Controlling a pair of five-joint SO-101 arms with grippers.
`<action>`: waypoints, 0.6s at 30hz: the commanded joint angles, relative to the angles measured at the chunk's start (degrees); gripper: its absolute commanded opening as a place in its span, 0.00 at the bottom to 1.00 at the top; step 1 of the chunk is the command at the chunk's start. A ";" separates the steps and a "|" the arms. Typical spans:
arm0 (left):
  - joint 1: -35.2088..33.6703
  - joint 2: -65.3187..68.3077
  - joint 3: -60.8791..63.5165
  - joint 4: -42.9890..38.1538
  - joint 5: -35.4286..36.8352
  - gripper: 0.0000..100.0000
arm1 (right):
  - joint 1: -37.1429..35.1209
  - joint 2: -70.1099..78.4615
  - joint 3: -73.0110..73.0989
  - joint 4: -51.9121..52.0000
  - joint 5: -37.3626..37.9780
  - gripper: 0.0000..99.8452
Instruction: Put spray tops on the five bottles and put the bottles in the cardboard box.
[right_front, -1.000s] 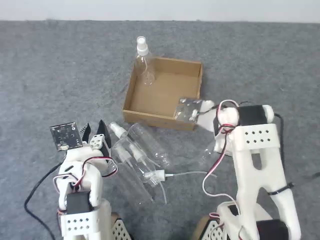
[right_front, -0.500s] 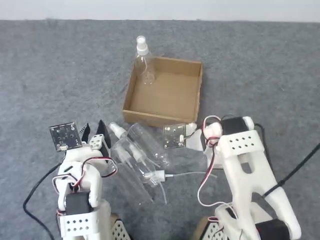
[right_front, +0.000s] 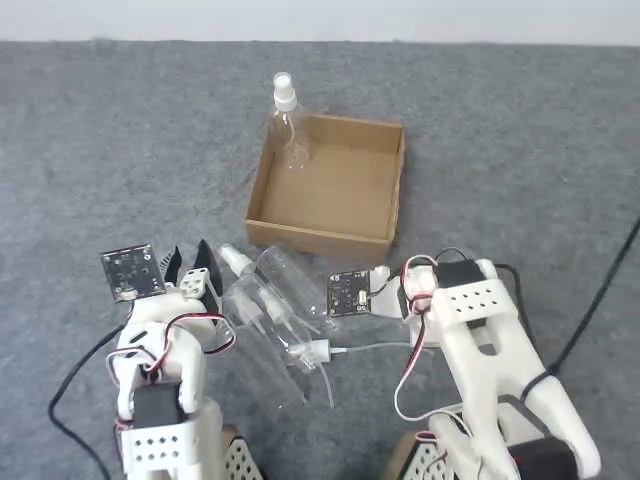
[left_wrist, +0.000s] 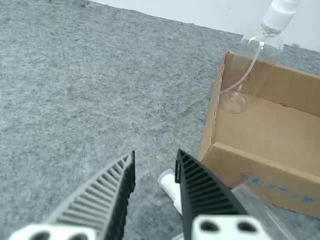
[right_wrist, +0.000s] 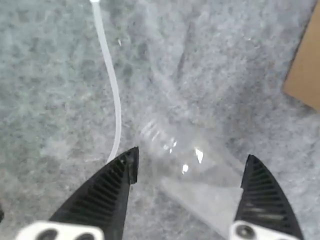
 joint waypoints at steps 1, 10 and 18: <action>0.18 -0.97 -0.75 -0.18 -0.44 0.13 | 1.45 0.22 2.55 -4.09 0.53 0.27; 0.18 -0.97 -0.75 -0.18 -0.44 0.13 | 7.69 0.13 3.78 -7.25 -5.80 0.27; 0.18 -0.97 -0.75 -0.18 -0.44 0.13 | 8.31 -0.40 3.78 -7.16 -18.64 0.27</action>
